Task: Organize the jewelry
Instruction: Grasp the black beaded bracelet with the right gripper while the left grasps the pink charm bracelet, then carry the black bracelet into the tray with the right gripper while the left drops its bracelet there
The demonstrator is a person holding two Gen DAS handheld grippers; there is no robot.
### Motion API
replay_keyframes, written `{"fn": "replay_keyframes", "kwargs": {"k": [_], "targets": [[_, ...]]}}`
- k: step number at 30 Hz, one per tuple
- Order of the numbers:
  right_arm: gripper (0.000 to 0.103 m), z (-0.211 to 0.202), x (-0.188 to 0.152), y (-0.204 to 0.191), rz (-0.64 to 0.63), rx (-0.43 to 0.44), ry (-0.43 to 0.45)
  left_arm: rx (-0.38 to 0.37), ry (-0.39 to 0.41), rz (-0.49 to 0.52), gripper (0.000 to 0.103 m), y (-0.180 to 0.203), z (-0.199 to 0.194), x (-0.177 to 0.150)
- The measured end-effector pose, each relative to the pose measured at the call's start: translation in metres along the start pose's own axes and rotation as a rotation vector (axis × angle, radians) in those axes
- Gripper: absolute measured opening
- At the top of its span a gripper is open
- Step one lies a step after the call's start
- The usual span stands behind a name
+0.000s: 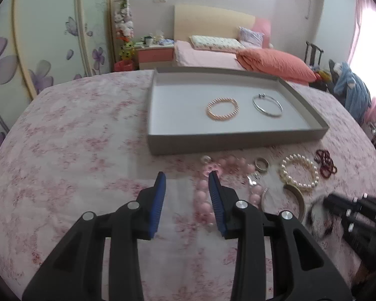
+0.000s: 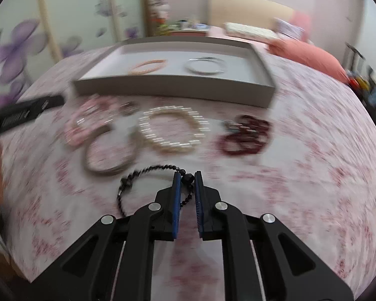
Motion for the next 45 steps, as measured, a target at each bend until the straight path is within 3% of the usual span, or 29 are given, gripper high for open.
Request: {"fn": "replay_keyframes", "kwargs": {"k": [7,9,19,28,31,37,45], "targets": [[0.012,0.002,-0.001,0.005,0.006,-0.010,0.006,0.006,-0.114,0.052,0.035,0.013,0.036,0.000],[0.012,0.001,-0.001,0.005,0.004,-0.005,0.006,0.012,-0.139,0.063,0.029,0.014,0.043,-0.003],[0.012,0.002,0.001,0.001,0.006,0.014,0.004,0.058,-0.135,0.083,0.022,-0.001,0.034,-0.011],[0.012,0.003,0.002,0.001,0.016,0.019,0.002,0.045,-0.131,0.064,0.023,-0.007,0.029,-0.013],[0.012,0.003,0.002,0.001,0.018,0.021,0.001,0.028,-0.130,0.071,0.014,-0.004,0.028,-0.014],[0.012,0.003,0.003,0.003,0.043,0.040,0.000,0.034,-0.129,0.073,0.014,-0.002,0.027,-0.013],[0.012,-0.022,0.022,0.010,0.106,0.098,0.102,-0.028,-0.042,0.054,0.014,0.007,0.005,0.004]]}}
Point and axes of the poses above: each gripper's, at about its wrist camera, not at the fingertips, and z roughly the way its jaws point, y to its right, x to its top, the point moved 7 cm from there along z, roughly the way its jaws point, and after that the axes turned 11 degrees about -x, right-handed, at the moved point
